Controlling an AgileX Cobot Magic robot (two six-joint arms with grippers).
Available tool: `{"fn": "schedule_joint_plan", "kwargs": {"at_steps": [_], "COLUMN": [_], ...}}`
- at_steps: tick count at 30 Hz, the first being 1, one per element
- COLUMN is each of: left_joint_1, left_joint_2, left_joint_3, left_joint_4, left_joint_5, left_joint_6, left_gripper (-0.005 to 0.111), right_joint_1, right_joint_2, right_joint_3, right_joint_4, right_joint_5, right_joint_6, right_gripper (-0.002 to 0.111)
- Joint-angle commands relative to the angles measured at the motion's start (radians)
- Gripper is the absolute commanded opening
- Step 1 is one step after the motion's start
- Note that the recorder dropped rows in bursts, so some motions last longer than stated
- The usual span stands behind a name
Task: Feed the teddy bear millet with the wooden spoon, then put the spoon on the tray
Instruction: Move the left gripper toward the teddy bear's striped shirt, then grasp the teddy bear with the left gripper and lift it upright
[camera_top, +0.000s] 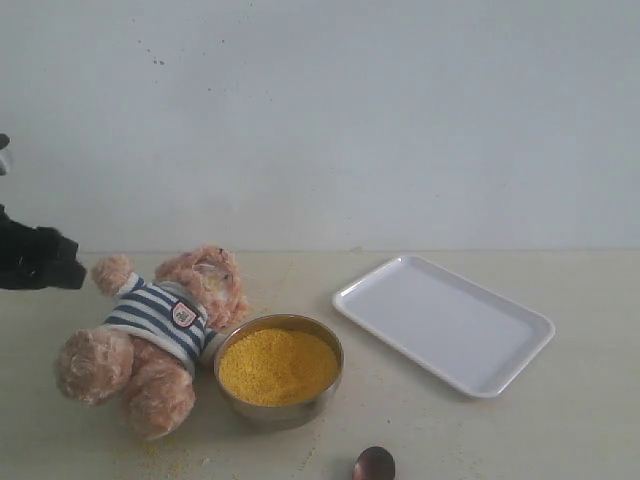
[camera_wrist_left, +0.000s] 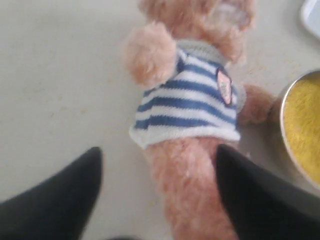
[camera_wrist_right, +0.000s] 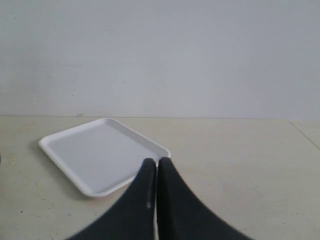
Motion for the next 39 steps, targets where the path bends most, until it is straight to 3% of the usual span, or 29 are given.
{"fn": "schedule_joint_plan", "kwargs": {"at_steps": [1, 11, 19, 26, 29, 36, 39], "left_joint_1": [-0.001, -0.001, -0.001, -0.001, -0.001, -0.001, -0.001], "left_joint_2": [0.006, 0.006, 0.11, 0.24, 0.282, 0.365, 0.395], "left_joint_3": [-0.006, -0.006, -0.006, -0.006, -0.006, -0.007, -0.007], "left_joint_4": [-0.2, -0.264, -0.264, -0.293, -0.426, -0.952, -1.092], "left_joint_5": [-0.16, -0.296, -0.136, -0.187, -0.186, -0.096, -0.046], "left_joint_6": [0.042, 0.042, 0.168, 0.244, 0.374, 0.907, 1.02], "left_gripper": [0.109, 0.108, 0.108, 0.108, 0.108, 0.108, 0.108], "right_joint_1": [-0.001, -0.001, -0.001, -0.001, -0.001, -0.001, -0.001], "right_joint_2": [-0.004, -0.004, -0.004, -0.004, -0.004, -0.004, -0.004], "right_joint_3": [-0.001, -0.001, -0.001, -0.001, -0.001, -0.001, -0.001], "right_joint_4": [0.0, 0.0, 0.0, 0.0, 0.0, 0.0, 0.0], "right_joint_5": [-0.011, -0.011, -0.011, -0.011, -0.011, -0.011, -0.011], "right_joint_6": [-0.002, -0.002, -0.002, -0.002, -0.002, -0.002, -0.002], "right_gripper": [0.0, 0.0, 0.0, 0.0, 0.0, 0.0, 0.0]}}
